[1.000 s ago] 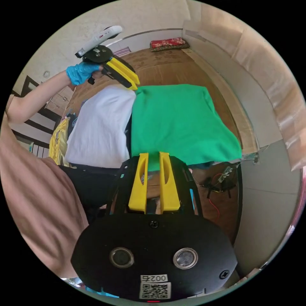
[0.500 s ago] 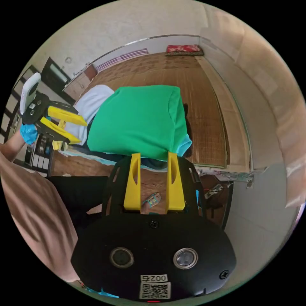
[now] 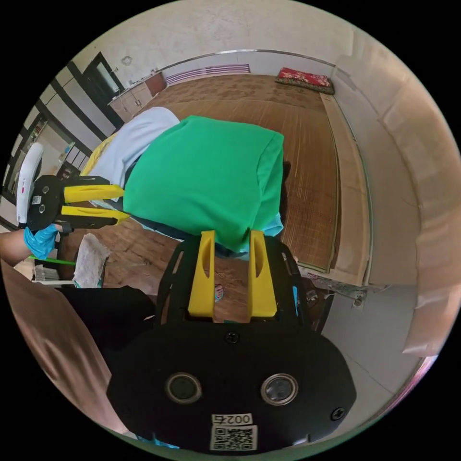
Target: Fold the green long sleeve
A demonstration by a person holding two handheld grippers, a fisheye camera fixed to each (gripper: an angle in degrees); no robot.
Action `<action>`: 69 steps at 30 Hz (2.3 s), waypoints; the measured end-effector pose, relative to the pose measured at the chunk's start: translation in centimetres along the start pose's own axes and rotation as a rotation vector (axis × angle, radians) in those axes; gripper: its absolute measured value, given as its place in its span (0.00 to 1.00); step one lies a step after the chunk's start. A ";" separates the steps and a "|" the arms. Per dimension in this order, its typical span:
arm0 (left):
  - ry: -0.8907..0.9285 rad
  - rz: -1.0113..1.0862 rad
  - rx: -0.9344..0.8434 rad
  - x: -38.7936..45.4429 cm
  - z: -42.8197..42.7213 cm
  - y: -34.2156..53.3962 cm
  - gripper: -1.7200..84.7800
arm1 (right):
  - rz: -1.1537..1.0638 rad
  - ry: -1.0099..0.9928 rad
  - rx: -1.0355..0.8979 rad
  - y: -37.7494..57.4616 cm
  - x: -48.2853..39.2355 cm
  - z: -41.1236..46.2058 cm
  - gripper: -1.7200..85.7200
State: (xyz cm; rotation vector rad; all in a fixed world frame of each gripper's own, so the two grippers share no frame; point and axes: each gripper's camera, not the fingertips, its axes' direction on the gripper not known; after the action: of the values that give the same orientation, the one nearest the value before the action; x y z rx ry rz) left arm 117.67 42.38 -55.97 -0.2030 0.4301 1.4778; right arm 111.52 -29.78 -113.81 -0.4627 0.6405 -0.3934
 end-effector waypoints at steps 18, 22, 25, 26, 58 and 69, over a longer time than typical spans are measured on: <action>-0.048 -0.119 0.087 -0.4 -1.1 4.0 0.06 | -0.048 0.022 -0.021 0.5 0.4 -2.8 0.01; -0.021 -0.130 0.067 -0.5 0.1 4.7 0.06 | -0.106 0.067 -0.072 0.7 -0.3 -2.2 0.01; -0.015 -0.106 0.064 -0.4 0.6 5.0 0.05 | -0.128 0.067 -0.091 0.4 -0.3 -2.5 0.02; -0.008 -0.109 0.064 -0.6 0.7 5.2 0.04 | -0.128 0.065 -0.091 0.4 -0.2 -2.6 0.02; 0.031 -0.517 0.235 -12.2 -9.1 46.2 0.02 | -0.178 -0.022 0.172 -3.9 -27.2 -28.7 0.03; -0.061 -0.812 0.240 -18.2 -6.4 63.8 0.01 | -0.395 -0.123 0.170 -14.0 -45.5 -30.6 0.03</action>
State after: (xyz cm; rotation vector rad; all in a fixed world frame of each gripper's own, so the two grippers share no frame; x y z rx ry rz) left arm 53.07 29.16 -46.36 -0.1171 0.4046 0.6278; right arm 55.39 -28.17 -106.50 -0.4462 0.3899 -0.7810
